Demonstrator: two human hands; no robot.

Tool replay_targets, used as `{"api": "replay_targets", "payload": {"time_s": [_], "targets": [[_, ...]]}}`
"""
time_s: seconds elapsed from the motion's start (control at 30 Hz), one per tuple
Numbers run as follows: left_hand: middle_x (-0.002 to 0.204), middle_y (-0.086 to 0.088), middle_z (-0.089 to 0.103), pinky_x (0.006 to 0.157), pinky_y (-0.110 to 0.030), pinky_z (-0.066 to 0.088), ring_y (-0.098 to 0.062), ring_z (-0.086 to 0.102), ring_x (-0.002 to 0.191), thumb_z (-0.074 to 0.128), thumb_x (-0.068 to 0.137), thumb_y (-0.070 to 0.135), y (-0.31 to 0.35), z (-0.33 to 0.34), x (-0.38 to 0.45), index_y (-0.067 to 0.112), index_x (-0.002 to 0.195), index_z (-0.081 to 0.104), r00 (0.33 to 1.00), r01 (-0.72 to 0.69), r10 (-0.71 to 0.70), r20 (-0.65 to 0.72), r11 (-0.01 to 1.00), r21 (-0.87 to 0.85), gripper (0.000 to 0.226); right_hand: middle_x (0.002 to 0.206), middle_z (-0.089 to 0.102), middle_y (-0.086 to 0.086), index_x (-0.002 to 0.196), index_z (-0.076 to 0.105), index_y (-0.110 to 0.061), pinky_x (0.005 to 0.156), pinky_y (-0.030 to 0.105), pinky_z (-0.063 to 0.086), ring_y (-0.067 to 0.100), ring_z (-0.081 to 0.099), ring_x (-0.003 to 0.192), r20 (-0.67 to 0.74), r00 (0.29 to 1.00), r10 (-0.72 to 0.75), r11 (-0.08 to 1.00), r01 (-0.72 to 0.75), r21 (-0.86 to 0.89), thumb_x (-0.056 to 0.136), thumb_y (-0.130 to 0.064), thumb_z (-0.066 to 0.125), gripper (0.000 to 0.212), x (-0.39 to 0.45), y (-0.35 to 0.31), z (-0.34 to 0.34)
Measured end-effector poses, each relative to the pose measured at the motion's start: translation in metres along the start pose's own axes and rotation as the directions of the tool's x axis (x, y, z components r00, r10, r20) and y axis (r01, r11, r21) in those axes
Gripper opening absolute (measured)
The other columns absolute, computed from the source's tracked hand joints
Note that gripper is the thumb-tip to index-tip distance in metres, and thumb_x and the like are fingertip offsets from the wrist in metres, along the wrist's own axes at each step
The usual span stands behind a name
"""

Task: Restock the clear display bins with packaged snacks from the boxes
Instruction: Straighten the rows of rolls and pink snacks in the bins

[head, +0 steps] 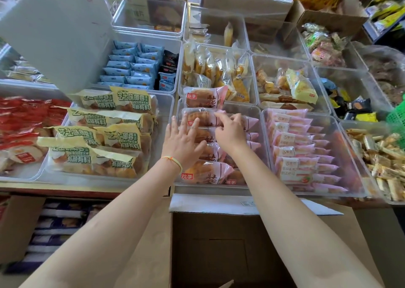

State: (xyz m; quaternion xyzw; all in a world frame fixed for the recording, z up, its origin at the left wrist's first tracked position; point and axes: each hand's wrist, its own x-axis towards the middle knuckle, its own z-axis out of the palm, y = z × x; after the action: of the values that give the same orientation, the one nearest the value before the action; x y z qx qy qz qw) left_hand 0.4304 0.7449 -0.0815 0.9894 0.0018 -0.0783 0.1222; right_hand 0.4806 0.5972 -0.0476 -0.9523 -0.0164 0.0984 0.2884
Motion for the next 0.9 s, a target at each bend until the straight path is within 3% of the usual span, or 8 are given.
{"api": "replay_targets", "payload": {"time_s": [0.13,0.27,0.43,0.53,0.6,0.73,0.8,0.9], "targets": [[0.164,-0.01,-0.011,0.122,-0.049,-0.003,-0.035,-0.01,0.15,0.025,0.097,0.061,0.002,0.0,0.004,0.03,0.157,-0.001,1.0,0.021,-0.021,0.002,1.0,0.002,0.073,0.159,0.029,0.007,0.146,0.047,-0.018,0.111,0.039,0.035,0.027,0.032,0.144,0.038,0.998,-0.053,0.997,0.051,0.051,0.095,-0.004,0.044,0.053,0.0,-0.001,0.002],[0.164,-0.012,-0.01,0.122,-0.049,-0.002,-0.036,-0.009,0.15,0.027,0.096,0.061,0.002,0.0,0.006,0.03,0.157,0.0,1.0,0.019,-0.019,0.004,1.0,-0.002,0.074,0.156,0.037,0.003,0.145,0.046,-0.016,0.106,0.039,0.041,0.026,0.047,0.134,0.013,0.997,-0.079,0.993,0.077,0.092,0.094,-0.003,0.045,0.053,-0.001,0.0,0.008],[0.164,-0.009,-0.011,0.121,-0.054,0.0,-0.035,-0.009,0.15,0.028,0.095,0.062,0.001,-0.001,0.004,0.034,0.157,0.003,1.0,0.02,-0.021,-0.003,1.0,-0.017,0.072,0.148,0.043,0.007,0.14,0.054,-0.016,0.104,0.032,0.038,0.025,0.044,0.132,-0.073,0.995,-0.063,0.994,0.069,0.079,0.093,-0.007,0.049,0.048,0.008,0.003,0.006],[0.165,-0.005,-0.011,0.118,-0.06,-0.003,-0.035,-0.013,0.15,0.025,0.094,0.065,0.001,-0.002,0.005,0.036,0.156,0.004,0.997,0.024,-0.019,-0.081,0.998,0.052,0.072,0.152,0.039,0.008,0.143,0.051,-0.016,0.108,0.039,0.04,0.027,0.046,0.131,-0.167,0.982,-0.087,0.994,0.096,0.046,0.092,-0.013,0.05,0.051,0.025,-0.002,0.0],[0.165,-0.005,-0.012,0.118,-0.061,-0.006,-0.034,-0.017,0.149,0.023,0.094,0.066,0.002,-0.006,0.009,0.035,0.156,0.004,0.992,-0.009,0.024,-0.124,0.993,0.115,0.072,0.162,0.026,0.006,0.152,0.037,-0.02,0.116,0.047,0.031,0.027,0.035,0.142,-0.132,0.982,-0.136,0.99,0.13,-0.059,0.093,-0.019,0.049,0.06,0.038,-0.008,-0.004],[0.164,-0.003,-0.013,0.118,-0.061,-0.005,-0.033,-0.02,0.148,0.016,0.093,0.068,0.0,-0.01,0.024,0.036,0.156,-0.001,0.996,-0.057,0.067,-0.062,0.987,0.15,0.072,0.168,0.004,0.009,0.158,0.021,-0.03,0.123,0.052,0.008,0.029,0.001,0.154,-0.004,0.984,-0.178,0.929,0.166,-0.33,0.1,-0.025,0.039,0.061,0.065,-0.02,-0.008],[0.164,-0.003,-0.013,0.118,-0.06,-0.004,-0.033,-0.022,0.148,0.015,0.093,0.069,-0.001,-0.009,0.028,0.037,0.156,-0.004,0.997,-0.063,0.071,-0.043,0.985,0.163,0.072,0.168,-0.002,0.012,0.158,0.02,-0.036,0.123,0.054,0.009,0.034,-0.001,0.154,0.029,0.992,-0.121,0.936,0.124,-0.328,0.099,-0.025,0.039,0.062,0.077,-0.022,-0.008],[0.164,-0.003,-0.014,0.118,-0.059,-0.005,-0.033,-0.024,0.147,0.016,0.094,0.068,-0.003,-0.007,0.028,0.037,0.155,-0.006,0.997,-0.067,0.072,-0.03,0.985,0.156,0.072,0.167,-0.001,0.014,0.158,0.02,-0.032,0.117,0.051,0.026,0.039,0.013,0.151,0.118,0.993,-0.019,0.977,0.043,-0.208,0.099,-0.021,0.04,0.064,0.083,-0.023,-0.007]]}}
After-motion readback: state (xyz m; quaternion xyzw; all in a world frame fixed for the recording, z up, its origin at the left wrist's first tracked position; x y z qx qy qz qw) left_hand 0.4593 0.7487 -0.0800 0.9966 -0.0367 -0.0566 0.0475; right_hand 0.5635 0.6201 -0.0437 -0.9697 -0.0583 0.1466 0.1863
